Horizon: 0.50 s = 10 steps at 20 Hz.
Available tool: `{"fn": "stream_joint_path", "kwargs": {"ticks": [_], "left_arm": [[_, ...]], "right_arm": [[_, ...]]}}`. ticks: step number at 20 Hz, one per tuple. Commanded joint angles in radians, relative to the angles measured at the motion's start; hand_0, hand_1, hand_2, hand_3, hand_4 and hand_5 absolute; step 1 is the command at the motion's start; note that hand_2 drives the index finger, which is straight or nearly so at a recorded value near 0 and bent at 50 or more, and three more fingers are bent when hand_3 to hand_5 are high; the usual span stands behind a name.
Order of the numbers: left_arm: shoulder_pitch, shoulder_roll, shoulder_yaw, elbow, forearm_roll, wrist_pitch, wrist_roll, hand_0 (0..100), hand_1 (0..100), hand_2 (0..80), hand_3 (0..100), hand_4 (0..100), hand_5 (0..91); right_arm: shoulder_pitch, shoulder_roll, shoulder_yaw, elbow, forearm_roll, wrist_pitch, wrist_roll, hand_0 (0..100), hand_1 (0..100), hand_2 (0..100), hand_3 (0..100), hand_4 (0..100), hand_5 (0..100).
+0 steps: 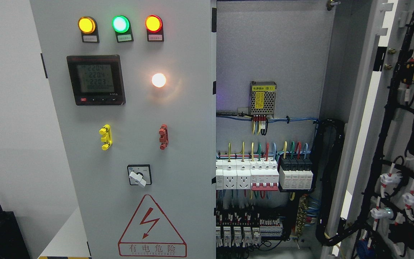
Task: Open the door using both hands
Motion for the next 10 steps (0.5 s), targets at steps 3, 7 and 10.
{"fn": "stream_joint_path", "kwargs": {"ticks": [3, 7, 10], "left_arm": [[0.0, -0.007, -0.012, -0.024, 0.001, 0.0, 0.0, 0, 0, 0.0, 0, 3, 0.0], [0.0, -0.007, -0.012, -0.024, 0.0, 0.0, 0.0, 0, 0, 0.0, 0, 3, 0.0], [0.0, -0.007, -0.012, -0.024, 0.0, 0.0, 0.0, 0, 0, 0.0, 0, 3, 0.0]], "right_arm": [[-0.058, -0.097, 0.194, -0.186, -0.015, -0.059, 0.0, 11, 0, 0, 0, 0, 0], [-0.115, -0.109, 0.225, -0.221, -0.015, -0.075, 0.002, 11, 0, 0, 0, 0, 0], [-0.164, -0.135, 0.268, -0.252, -0.015, -0.076, 0.0, 11, 0, 0, 0, 0, 0]]}}
